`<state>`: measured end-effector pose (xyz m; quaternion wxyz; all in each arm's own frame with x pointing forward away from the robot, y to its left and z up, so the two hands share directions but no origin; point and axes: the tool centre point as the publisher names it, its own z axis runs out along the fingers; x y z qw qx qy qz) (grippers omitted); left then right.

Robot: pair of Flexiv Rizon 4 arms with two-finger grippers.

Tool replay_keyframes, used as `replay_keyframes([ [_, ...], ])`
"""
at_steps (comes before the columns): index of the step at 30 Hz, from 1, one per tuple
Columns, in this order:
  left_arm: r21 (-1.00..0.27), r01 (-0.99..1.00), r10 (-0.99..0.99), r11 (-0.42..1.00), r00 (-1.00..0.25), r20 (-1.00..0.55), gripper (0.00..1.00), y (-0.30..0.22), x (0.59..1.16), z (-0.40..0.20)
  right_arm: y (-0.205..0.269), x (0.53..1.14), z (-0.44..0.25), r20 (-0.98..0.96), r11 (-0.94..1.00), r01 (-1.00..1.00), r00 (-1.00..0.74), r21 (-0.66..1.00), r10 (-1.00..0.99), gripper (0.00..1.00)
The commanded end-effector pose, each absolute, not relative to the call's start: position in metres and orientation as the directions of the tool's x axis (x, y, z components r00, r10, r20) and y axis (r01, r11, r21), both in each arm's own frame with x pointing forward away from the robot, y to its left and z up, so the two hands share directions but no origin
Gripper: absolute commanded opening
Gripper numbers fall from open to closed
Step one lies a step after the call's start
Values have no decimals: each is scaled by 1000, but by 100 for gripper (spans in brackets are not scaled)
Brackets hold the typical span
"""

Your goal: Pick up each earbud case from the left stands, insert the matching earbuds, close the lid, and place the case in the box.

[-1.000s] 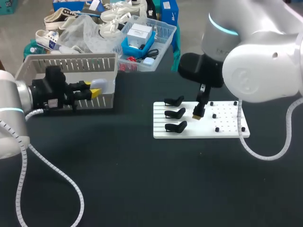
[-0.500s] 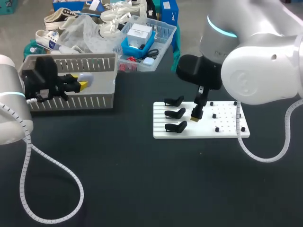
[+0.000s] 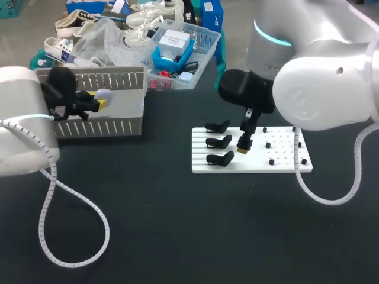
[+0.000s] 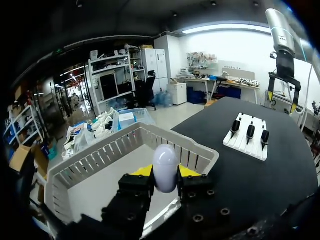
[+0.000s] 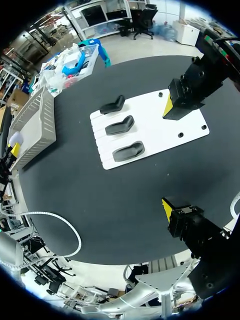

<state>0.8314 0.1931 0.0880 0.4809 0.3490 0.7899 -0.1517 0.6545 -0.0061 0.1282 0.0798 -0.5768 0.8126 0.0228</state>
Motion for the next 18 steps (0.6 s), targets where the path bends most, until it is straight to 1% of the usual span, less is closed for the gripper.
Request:
replay_keyframes([
  [1,127,637,410,761,-319,-854,0,187,846,78,-3,652,130,-141,342,-938,-331,-61,-933,100],
  [6,121,639,418,759,-337,-844,0,190,851,71,-2,651,132,-130,347,-936,-337,-63,-933,100],
  [7,120,640,418,759,-338,-843,6,190,852,70,-1,650,133,-129,347,-936,-337,-63,-933,100],
  [8,119,637,418,761,-341,-842,26,190,852,70,-1,650,134,-128,348,-935,-338,-64,-932,100],
  [9,119,636,417,762,-342,-842,42,190,851,70,-1,650,134,-127,349,-935,-339,-64,-932,100],
  [10,121,636,419,762,-342,-841,69,191,850,69,-1,650,134,-127,350,-935,-340,-65,-932,100],
  [11,123,635,421,762,-342,-840,81,191,850,69,0,649,135,-126,350,-934,-340,-66,-932,100],
  [12,133,629,423,766,-337,-841,96,192,849,69,1,649,135,-126,351,-934,-341,-67,-932,100],
  [13,135,628,421,767,-332,-844,100,193,847,70,1,649,136,-126,352,-934,-342,-68,-931,100],
  [18,181,629,418,756,-251,-873,100,188,837,90,3,651,139,-140,384,-919,-371,-89,-918,100],
])
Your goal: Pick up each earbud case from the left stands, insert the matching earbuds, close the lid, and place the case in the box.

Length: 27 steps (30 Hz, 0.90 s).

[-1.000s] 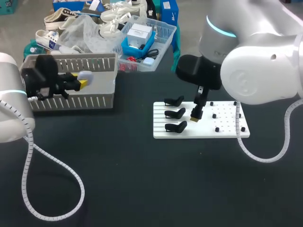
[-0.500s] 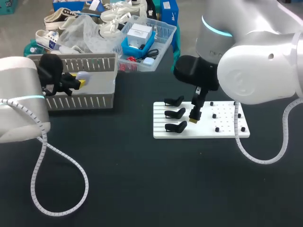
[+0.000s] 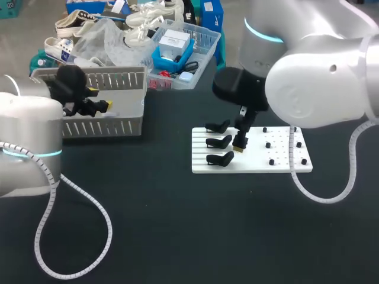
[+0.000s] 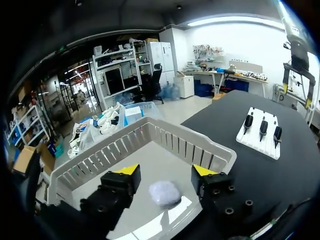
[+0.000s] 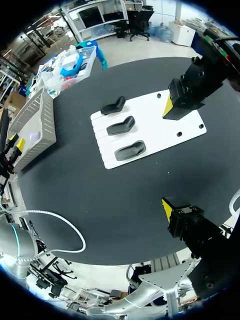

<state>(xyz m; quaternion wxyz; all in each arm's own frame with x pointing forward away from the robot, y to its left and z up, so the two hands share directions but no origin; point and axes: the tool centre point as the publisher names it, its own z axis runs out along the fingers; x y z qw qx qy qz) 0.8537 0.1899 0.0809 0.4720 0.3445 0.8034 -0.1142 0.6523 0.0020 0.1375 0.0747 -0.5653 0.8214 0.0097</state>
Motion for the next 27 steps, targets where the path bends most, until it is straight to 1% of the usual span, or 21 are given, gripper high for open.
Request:
replay_keyframes([
  [1,192,631,415,752,-227,-881,100,185,835,96,3,652,140,-144,405,-909,-390,-98,-909,100],
  [6,213,663,375,718,-111,-920,100,165,819,125,-7,665,143,-188,596,-791,-570,-135,-799,100],
  [10,229,697,356,680,-40,-933,100,147,806,143,-16,671,147,-226,690,-709,-655,-145,-721,100],
  [17,268,769,354,580,58,-933,100,113,781,164,-25,676,149,-259,759,-637,-716,-136,-648,100],
  [21,271,797,345,540,85,-935,100,98,771,170,-28,677,146,-263,784,-607,-741,-128,-617,100],
  [27,297,847,391,440,117,-913,100,77,763,169,-40,681,141,-273,842,-532,-800,-88,-534,100],
])
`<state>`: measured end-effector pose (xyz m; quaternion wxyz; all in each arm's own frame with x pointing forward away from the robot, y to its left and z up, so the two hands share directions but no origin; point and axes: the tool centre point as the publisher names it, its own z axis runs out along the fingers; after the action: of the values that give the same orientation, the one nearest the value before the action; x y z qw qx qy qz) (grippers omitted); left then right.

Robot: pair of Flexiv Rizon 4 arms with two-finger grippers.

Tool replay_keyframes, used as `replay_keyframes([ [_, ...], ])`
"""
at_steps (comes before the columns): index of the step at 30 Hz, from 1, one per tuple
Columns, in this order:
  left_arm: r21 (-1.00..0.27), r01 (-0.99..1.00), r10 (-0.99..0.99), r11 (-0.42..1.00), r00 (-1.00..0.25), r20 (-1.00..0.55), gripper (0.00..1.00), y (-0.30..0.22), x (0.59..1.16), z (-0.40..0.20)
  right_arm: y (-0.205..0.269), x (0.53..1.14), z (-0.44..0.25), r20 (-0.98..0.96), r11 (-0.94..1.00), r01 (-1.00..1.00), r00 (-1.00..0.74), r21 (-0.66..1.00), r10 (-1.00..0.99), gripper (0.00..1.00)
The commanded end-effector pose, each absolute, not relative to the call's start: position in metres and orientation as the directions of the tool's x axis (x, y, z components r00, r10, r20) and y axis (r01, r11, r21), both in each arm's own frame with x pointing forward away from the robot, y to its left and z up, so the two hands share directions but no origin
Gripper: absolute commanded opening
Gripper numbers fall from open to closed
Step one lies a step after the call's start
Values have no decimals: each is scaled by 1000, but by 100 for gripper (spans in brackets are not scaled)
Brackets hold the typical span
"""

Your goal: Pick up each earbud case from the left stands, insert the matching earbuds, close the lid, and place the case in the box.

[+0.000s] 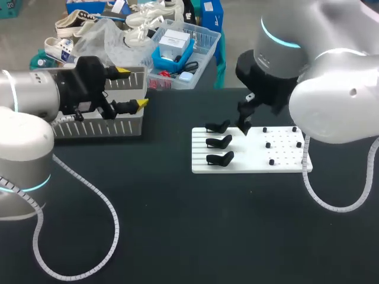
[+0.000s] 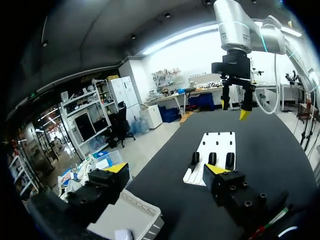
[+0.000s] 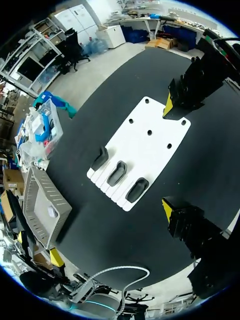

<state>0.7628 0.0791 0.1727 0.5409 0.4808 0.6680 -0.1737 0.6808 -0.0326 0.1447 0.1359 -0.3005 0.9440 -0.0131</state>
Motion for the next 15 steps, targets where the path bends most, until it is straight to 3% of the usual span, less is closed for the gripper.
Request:
replay_keyframes([
  [1,295,856,398,425,116,-910,100,76,761,167,-41,681,140,-272,850,-521,-808,-85,-523,100],
  [7,285,896,416,340,128,-900,100,72,756,159,-40,682,137,-255,887,-462,-856,-11,-449,100],
  [15,285,896,416,340,128,-900,100,72,756,159,-40,682,137,-255,887,-462,-856,-11,-449,100],
])
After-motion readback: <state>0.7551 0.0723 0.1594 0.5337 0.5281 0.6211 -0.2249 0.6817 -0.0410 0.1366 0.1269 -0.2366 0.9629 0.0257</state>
